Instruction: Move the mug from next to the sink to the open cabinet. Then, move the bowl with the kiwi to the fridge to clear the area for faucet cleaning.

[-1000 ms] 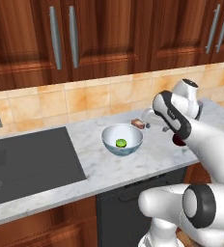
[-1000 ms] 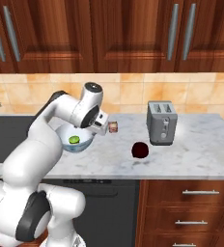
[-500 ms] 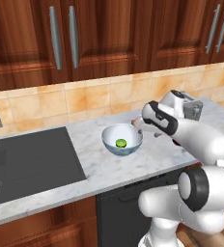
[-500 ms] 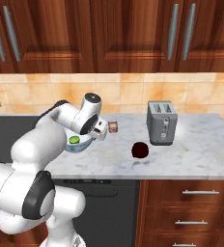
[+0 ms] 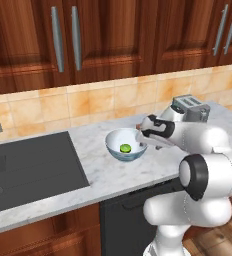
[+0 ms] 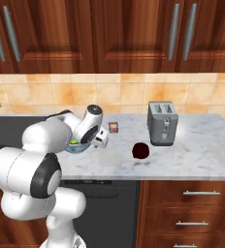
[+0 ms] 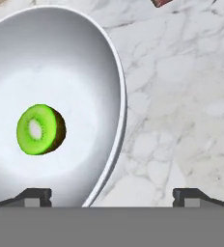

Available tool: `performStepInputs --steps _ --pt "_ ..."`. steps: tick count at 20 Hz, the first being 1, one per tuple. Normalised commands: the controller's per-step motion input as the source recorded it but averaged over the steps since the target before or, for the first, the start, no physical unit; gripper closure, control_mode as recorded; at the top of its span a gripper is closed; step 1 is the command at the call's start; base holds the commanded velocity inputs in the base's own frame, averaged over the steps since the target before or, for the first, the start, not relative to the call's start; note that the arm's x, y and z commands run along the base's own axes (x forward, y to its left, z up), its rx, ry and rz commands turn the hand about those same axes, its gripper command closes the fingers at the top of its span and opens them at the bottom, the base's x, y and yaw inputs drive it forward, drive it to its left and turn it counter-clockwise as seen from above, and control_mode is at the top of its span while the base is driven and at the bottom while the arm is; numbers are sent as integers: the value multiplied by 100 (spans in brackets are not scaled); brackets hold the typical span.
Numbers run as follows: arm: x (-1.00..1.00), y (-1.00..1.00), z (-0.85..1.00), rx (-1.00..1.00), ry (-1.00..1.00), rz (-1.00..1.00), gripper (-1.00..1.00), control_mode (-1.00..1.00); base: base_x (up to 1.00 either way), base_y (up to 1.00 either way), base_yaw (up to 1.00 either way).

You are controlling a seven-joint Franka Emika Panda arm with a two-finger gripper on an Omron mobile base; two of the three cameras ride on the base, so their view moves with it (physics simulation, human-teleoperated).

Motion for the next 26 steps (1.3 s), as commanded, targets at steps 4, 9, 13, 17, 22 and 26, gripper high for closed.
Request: performStepInputs --steps 4,9,13,17,22,26 --pt "32 9 -27 2 0 -2 -100 -100 0 0 0" --pt "19 10 -23 0 -1 -1 100 -100 0 0 0" --pt "0 2 -1 0 0 0 100 -100 0 0 0" --pt "-14 0 5 1 -7 0 100 -100 0 0 0" --pt "-31 0 55 11 -6 -3 100 -100 0 0 0" --pt "-67 0 99 17 -7 -22 100 -100 0 0 0"
